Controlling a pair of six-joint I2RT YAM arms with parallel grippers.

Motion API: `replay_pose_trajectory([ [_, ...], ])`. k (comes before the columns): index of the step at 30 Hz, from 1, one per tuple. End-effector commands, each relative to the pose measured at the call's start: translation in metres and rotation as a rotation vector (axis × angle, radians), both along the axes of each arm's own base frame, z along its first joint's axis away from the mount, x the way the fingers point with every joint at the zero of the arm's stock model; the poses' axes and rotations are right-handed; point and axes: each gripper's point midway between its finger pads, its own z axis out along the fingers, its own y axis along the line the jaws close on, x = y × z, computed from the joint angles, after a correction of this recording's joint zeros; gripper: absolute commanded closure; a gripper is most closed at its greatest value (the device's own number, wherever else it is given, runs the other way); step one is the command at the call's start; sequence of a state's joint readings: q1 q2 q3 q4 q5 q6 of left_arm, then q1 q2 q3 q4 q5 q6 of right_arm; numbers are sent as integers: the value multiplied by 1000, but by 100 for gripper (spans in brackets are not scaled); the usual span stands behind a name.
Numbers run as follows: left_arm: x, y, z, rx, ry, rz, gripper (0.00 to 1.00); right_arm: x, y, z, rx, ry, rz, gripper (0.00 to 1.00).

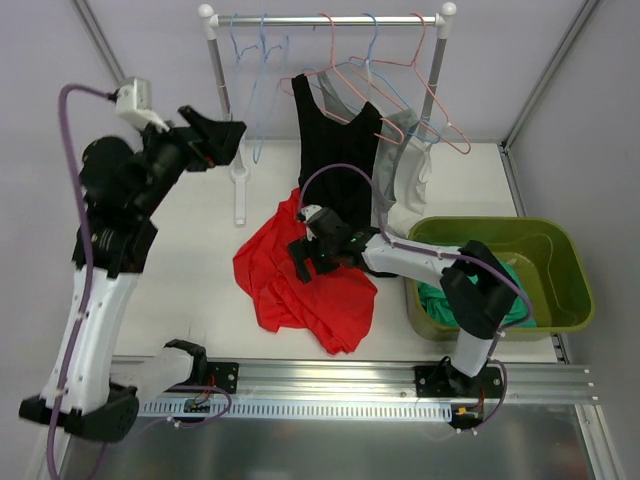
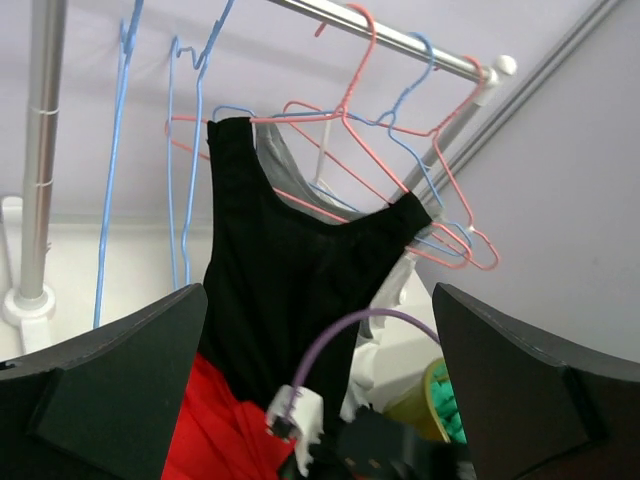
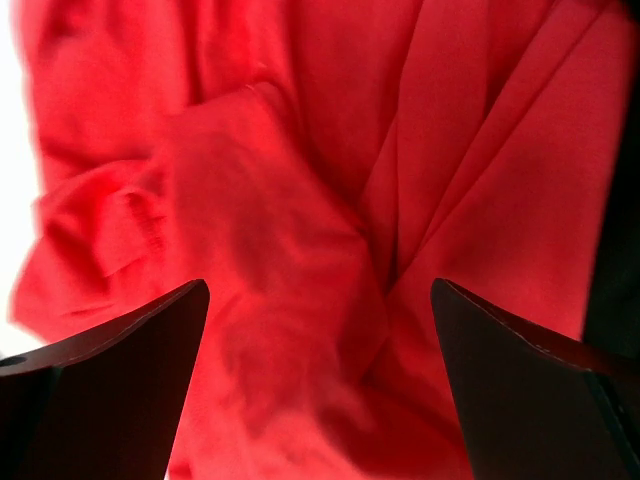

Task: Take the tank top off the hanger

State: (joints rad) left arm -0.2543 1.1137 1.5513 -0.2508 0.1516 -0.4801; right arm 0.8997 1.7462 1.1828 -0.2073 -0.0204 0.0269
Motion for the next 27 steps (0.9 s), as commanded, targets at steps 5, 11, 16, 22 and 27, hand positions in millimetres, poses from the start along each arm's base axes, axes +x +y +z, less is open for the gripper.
replay_pose_trajectory([
  [5, -90, 38, -33, 23, -103, 77, 1, -3, -13, -61, -248, 49, -63, 0],
  [11, -132, 59, -96, 79, -61, 124, 2, -14, -12, -92, -360, 79, -25, 20],
  [16, -140, 77, -159, 213, 46, 184, 1, -18, 7, -85, -301, 95, 32, 81],
  [22, -153, 105, -198, 212, 34, 323, 1, -30, 59, 12, -15, 3, 179, 100],
  [27, -163, 123, -191, 194, -6, 409, 1, -37, 78, 104, 210, -93, 249, 100],
])
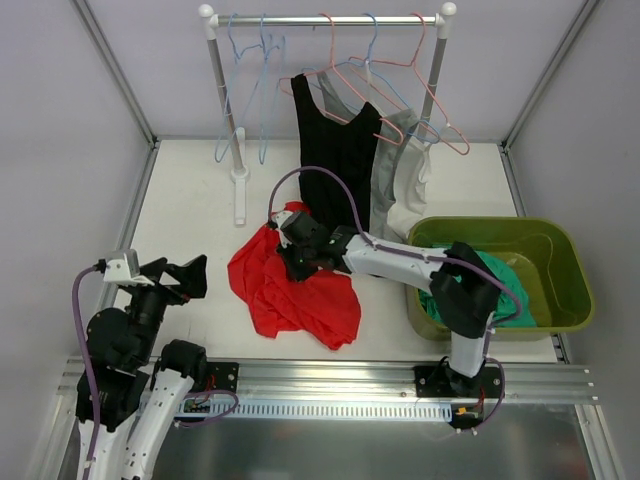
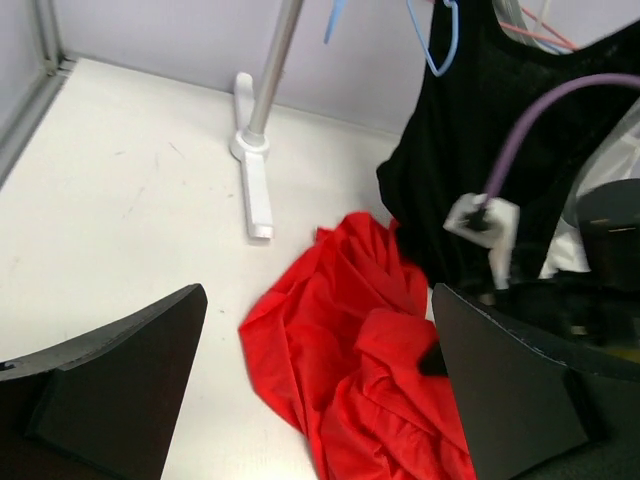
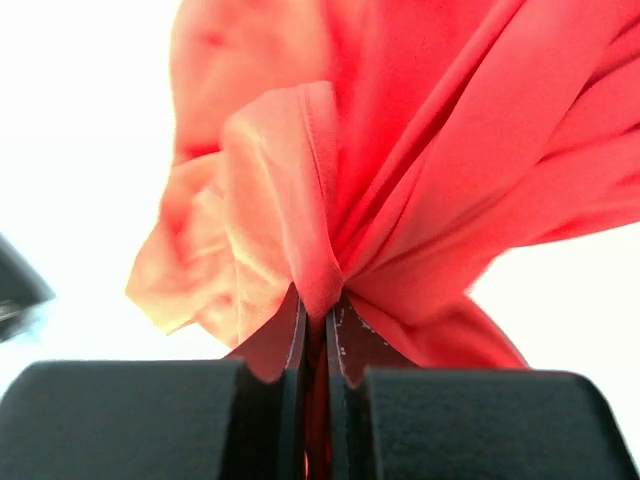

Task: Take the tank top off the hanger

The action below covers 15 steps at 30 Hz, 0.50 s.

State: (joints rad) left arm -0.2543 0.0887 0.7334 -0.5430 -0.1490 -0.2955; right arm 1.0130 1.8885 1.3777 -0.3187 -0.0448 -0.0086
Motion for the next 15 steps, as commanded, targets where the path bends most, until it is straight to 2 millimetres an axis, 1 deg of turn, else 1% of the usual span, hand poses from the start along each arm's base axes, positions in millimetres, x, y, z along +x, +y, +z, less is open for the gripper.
replay_pose_trajectory([
  [1, -6, 22, 10, 5, -61, 112, 1, -7, 26, 122, 295, -130, 98, 100],
  [2, -7, 25, 11, 3, -67, 126, 1, -8, 23, 147, 341, -170, 102, 100],
  [5, -15, 39, 15, -23, -98, 196, 1, -6, 15, 186, 410, -259, 97, 100],
  [6, -20, 43, 17, -37, -121, 211, 1, -7, 9, 209, 452, -299, 91, 100],
  [8, -28, 51, 19, -62, -153, 249, 1, -8, 2, 237, 500, -356, 82, 100],
  [10, -32, 57, 21, -80, -176, 274, 1, -11, -10, 276, 564, -422, 80, 100],
  [12, -33, 57, 20, -78, -176, 276, 1, -12, -19, 302, 592, -489, 81, 100],
  [13, -31, 56, 20, -75, -169, 271, 1, -15, -29, 328, 622, -532, 75, 100],
  [14, -30, 55, 19, -73, -165, 270, 2, -14, -36, 342, 629, -566, 67, 100],
  [15, -30, 55, 20, -69, -163, 267, 1, -8, -46, 354, 612, -622, 34, 100],
])
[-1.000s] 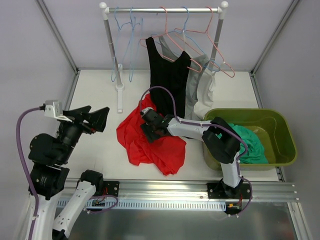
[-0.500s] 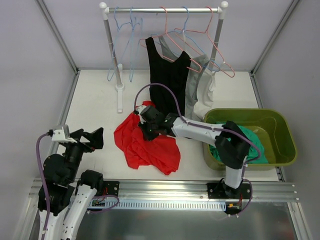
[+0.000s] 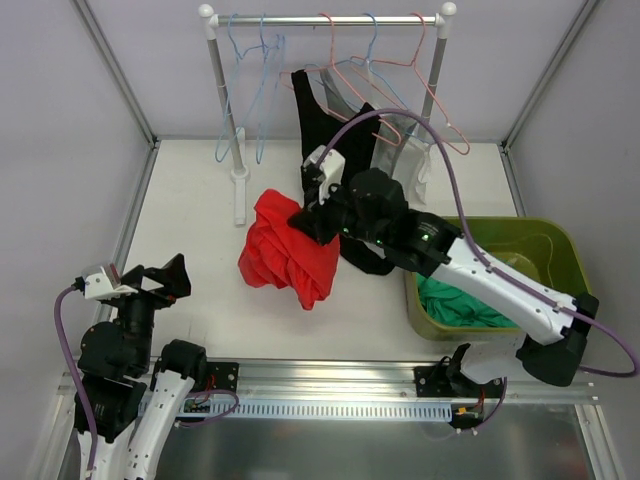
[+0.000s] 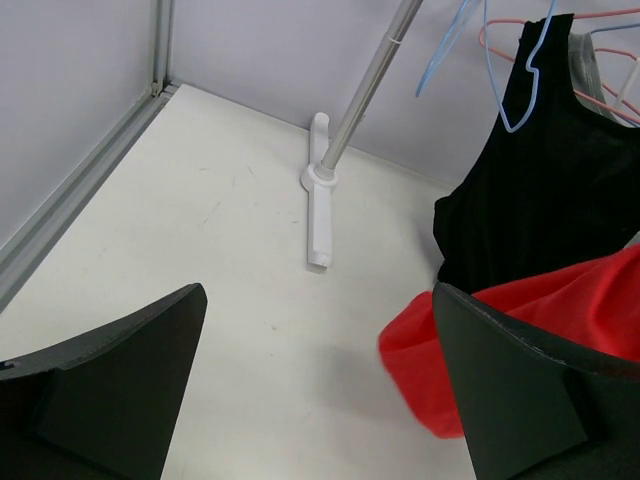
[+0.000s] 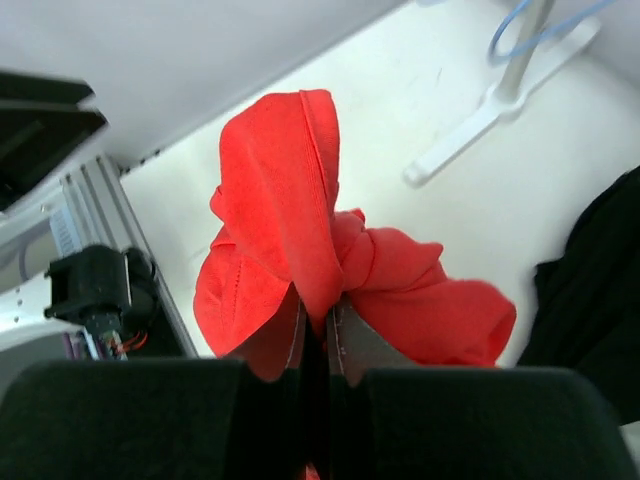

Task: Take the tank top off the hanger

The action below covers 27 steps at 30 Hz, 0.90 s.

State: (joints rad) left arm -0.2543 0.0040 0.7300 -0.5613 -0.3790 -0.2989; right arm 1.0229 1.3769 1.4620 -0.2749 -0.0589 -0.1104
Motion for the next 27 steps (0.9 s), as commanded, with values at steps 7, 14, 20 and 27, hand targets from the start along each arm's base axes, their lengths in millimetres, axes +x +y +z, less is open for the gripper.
replay_pose_trajectory([
  [7, -16, 10, 13, -30, -95, 36, 1, 20, -120, 175, 118, -391, -358, 100],
  [14, -17, 14, 13, -36, -96, 55, 1, 31, -247, 186, 63, -397, -762, 100],
  [20, -18, 14, 14, -36, -101, 52, 1, 15, -323, 149, 4, -374, -974, 100],
  [27, -17, 12, 14, -33, -98, 44, 1, 6, -362, 102, -45, -315, -1136, 100],
])
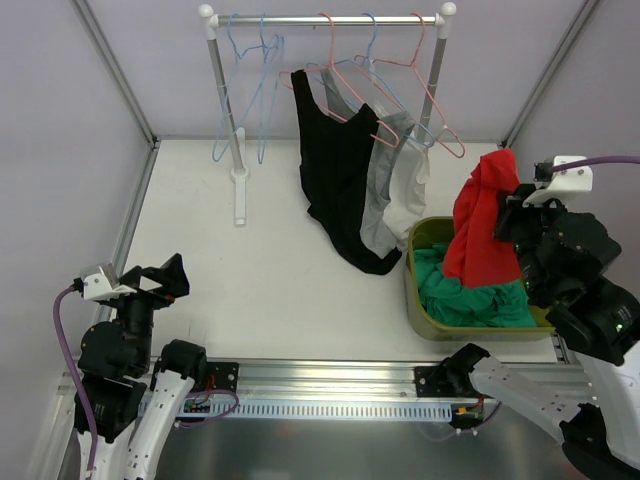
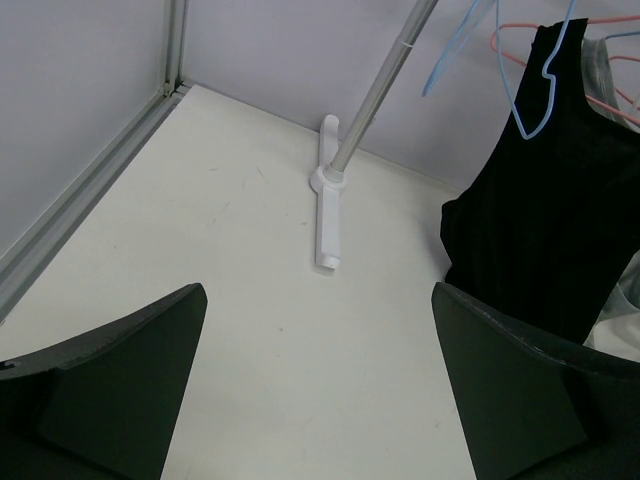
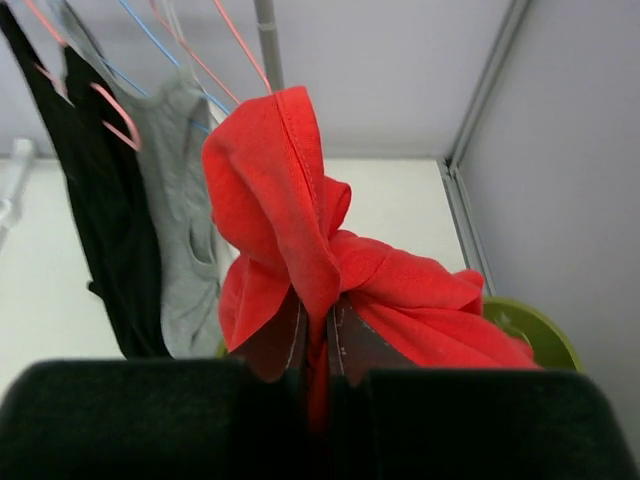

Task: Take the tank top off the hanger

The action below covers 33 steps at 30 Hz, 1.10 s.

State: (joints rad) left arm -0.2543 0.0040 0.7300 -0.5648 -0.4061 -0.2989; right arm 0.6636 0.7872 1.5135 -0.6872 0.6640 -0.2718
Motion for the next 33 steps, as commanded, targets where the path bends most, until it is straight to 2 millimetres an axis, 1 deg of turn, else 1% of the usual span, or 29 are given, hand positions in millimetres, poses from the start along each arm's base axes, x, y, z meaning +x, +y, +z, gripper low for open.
replay_pose_trajectory([
  [1, -16, 7, 15, -31, -101, 17, 1, 5, -15, -16, 37, 9, -116, 100],
  [2, -16, 6, 15, -31, -101, 14, 1, 9, -19, -32, 17, 42, -154, 100],
  [3, -16, 6, 15, -30, -101, 12, 1, 10, -22, -39, 19, 53, -172, 100],
  [4, -16, 6, 15, -31, -103, 10, 1, 14, -27, -53, 20, 80, -210, 100],
  [6, -15, 5, 14, -27, -95, 6, 1, 18, -29, -70, 29, 116, -222, 100],
  [7, -15, 4, 14, -26, -94, 3, 1, 20, -38, -78, 57, 130, -267, 100],
  [8, -14, 4, 14, -24, -94, 0, 1, 22, -42, -87, 68, 149, -287, 100],
  [9, -14, 3, 14, -23, -91, -1, 1, 27, -38, -107, 76, 197, -262, 100],
  [10, -14, 3, 14, -23, -91, -3, 1, 29, -40, -116, 97, 217, -270, 100],
  [11, -14, 3, 14, -23, -91, -3, 1, 30, -49, -127, 133, 230, -317, 100],
  [12, -14, 3, 14, -24, -92, -3, 1, 34, -50, -145, 147, 254, -322, 100],
  [14, -14, 3, 14, -23, -91, -5, 1, 35, -59, -167, 196, 271, -380, 100],
  [15, -14, 3, 14, -24, -92, -5, 1, 37, -59, -175, 221, 267, -388, 100],
  [16, -14, 3, 14, -24, -92, -5, 1, 37, -59, -204, 229, 315, -401, 100],
  [17, -14, 3, 14, -24, -92, -5, 1, 37, -61, -218, 258, 326, -421, 100],
  [18, -14, 3, 15, -24, -94, -6, 1, 42, -54, -228, 352, 310, -415, 100],
  [19, -14, 3, 14, -24, -92, -5, 1, 37, -52, -261, 387, 348, -421, 100],
  [20, -14, 3, 15, -24, -95, -3, 1, 37, -48, -274, 429, 355, -417, 100],
  [21, -14, 3, 15, -25, -95, -2, 2, 38, -47, -282, 507, 334, -444, 100],
  [22, -14, 3, 14, -24, -94, -2, 1, 33, -49, -305, 525, 360, -471, 100],
  [24, -16, 4, 15, -29, -100, 0, 1, 32, -50, -317, 583, 352, -510, 100],
  [26, -15, 3, 14, -27, -98, -3, 1, 29, -51, -331, 605, 365, -530, 100],
  [29, -14, 3, 14, -26, -94, -3, 1, 29, -51, -336, 647, 354, -550, 100],
  [30, -14, 3, 13, -26, -90, -2, 1, 29, -51, -334, 650, 347, -548, 99],
  [31, -13, 3, 13, -25, -84, 0, 1, 30, -52, -331, 636, 344, -545, 94],
  [32, -11, 3, 11, -27, -74, 1, 1, 31, -51, -326, 633, 339, -525, 83],
  [33, -7, 2, 8, -21, -48, 1, 1, 33, -51, -310, 624, 316, -502, 63],
])
